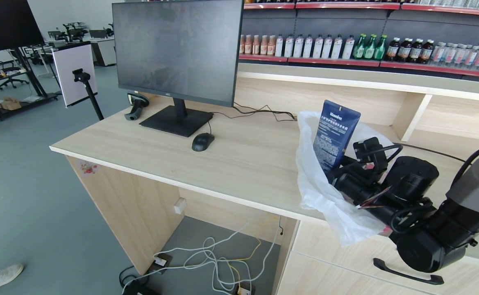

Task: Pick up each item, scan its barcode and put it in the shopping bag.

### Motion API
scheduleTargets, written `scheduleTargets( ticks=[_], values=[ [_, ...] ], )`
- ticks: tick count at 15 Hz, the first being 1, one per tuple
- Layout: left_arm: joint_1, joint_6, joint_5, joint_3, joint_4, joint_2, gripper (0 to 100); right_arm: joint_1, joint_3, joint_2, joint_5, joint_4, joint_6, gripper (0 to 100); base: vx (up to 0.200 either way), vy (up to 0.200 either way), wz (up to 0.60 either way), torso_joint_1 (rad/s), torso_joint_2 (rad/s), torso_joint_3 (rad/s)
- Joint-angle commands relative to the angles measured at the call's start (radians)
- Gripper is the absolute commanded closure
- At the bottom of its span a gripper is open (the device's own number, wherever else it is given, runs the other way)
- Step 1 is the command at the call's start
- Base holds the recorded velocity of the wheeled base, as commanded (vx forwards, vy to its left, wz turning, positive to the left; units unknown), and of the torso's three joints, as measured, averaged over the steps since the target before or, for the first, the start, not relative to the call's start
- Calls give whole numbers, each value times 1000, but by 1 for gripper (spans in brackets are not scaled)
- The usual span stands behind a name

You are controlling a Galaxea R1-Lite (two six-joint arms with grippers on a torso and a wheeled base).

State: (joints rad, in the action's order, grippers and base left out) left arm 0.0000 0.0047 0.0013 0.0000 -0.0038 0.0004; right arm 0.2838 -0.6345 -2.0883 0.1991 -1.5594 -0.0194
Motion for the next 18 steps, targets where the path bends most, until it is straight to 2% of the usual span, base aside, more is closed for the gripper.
scheduleTargets(
  ticks=[1, 9, 13, 15, 18],
  values=[
    [0, 0, 0, 0, -1, 0, 0, 0, 4, 22, 0, -11, -1, 0, 0, 0, 0, 0, 0, 0],
    [0, 0, 0, 0, -1, 0, 0, -3, 105, 168, 0, -11, -1, 0, 0, 0, 0, 0, 0, 0],
    [0, -2, 0, 0, -1, 0, 0, -6, 202, 295, 0, -11, -13, 0, 0, 0, 0, 0, 0, 0],
    [2, -3, 0, 0, -1, 0, 0, -69, 245, 366, 0, -11, -48, 0, 0, 0, 0, 0, 0, 0],
    [0, -3, 0, 0, -1, 1, 0, -74, 314, 470, 0, -11, -27, 0, 0, 0, 0, 0, 0, 0]
  ],
)
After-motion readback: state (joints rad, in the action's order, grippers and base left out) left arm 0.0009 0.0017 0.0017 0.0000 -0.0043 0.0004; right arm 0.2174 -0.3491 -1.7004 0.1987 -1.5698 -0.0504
